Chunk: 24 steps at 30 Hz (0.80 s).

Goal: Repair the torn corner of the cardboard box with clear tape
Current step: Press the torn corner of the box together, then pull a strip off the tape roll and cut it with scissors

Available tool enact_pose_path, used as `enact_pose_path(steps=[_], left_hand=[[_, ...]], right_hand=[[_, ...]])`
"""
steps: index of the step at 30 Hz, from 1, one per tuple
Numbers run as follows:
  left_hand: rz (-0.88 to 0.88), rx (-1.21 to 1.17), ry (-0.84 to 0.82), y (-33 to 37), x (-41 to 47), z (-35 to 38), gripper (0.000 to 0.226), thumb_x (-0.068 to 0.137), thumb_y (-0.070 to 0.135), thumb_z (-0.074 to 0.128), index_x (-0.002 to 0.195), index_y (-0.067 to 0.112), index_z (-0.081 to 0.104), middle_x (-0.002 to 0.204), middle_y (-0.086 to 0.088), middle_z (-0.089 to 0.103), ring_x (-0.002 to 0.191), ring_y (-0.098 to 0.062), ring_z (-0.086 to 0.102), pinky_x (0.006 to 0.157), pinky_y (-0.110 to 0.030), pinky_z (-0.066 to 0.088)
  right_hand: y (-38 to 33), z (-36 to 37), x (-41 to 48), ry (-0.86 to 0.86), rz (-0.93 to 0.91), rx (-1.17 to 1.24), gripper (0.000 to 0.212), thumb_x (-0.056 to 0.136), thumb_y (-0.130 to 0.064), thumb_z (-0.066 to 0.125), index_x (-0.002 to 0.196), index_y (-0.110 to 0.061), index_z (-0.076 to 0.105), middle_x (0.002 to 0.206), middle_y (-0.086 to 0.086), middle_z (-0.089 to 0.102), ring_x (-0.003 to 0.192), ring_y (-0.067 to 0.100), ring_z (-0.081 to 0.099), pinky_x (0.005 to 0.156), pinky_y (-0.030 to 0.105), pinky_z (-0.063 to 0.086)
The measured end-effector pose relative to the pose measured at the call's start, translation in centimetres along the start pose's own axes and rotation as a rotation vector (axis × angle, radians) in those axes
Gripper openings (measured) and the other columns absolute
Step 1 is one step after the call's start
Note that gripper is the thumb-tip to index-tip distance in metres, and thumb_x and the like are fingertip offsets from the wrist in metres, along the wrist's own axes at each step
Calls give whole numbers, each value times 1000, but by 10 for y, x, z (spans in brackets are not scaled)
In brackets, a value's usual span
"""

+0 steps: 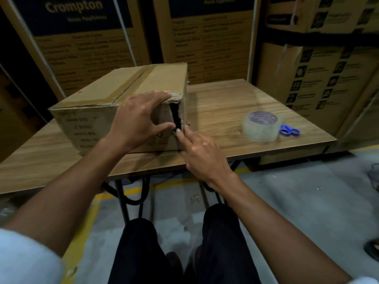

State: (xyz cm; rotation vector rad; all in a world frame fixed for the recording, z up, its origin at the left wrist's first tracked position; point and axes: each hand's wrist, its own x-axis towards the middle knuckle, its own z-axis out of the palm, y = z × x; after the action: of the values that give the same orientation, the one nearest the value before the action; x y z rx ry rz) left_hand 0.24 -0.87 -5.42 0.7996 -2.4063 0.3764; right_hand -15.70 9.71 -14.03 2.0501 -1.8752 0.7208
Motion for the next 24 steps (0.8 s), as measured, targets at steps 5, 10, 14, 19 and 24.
enact_pose_path(steps=[5, 10, 14, 19, 24], left_hand=[[-20, -32, 14, 4, 5, 2, 79, 75, 48, 87, 143, 18, 60, 142, -13, 65, 135, -30, 58, 108, -50, 44], [-22, -33, 21, 8, 9, 7, 79, 76, 49, 86, 143, 18, 59, 143, -11, 64, 136, -30, 57, 109, -49, 42], [-19, -29, 22, 9, 12, 10, 80, 78, 50, 85, 145, 18, 55, 146, -10, 62, 138, -30, 54, 112, -51, 38], [-4, -5, 5, 10, 13, 10, 83, 80, 50, 82, 149, 18, 50, 149, -12, 58, 140, -32, 50, 116, -53, 33], [21, -106, 59, 24, 11, 4, 76, 85, 44, 80, 148, 15, 50, 146, -13, 58, 137, -32, 50, 116, -51, 32]], right_hand=[[48, -43, -4, 327, 135, 59, 39, 88, -9, 56, 124, -7, 71, 109, 16, 77, 91, 32, 72, 79, 39, 58], [125, -88, -23, 109, 492, -220, 38, 83, -25, 50, 106, -10, 76, 105, 17, 76, 101, 37, 63, 95, 47, 44], [134, -91, -32, -110, 535, -242, 35, 90, -31, 57, 115, -14, 75, 114, 23, 72, 111, 38, 59, 102, 45, 35], [139, -91, -28, -103, 532, -161, 32, 93, -30, 63, 122, -21, 73, 120, 18, 71, 119, 36, 57, 104, 42, 30], [143, -92, -30, -86, 523, -108, 25, 92, -29, 68, 114, -21, 77, 115, 16, 74, 117, 37, 59, 105, 44, 31]])
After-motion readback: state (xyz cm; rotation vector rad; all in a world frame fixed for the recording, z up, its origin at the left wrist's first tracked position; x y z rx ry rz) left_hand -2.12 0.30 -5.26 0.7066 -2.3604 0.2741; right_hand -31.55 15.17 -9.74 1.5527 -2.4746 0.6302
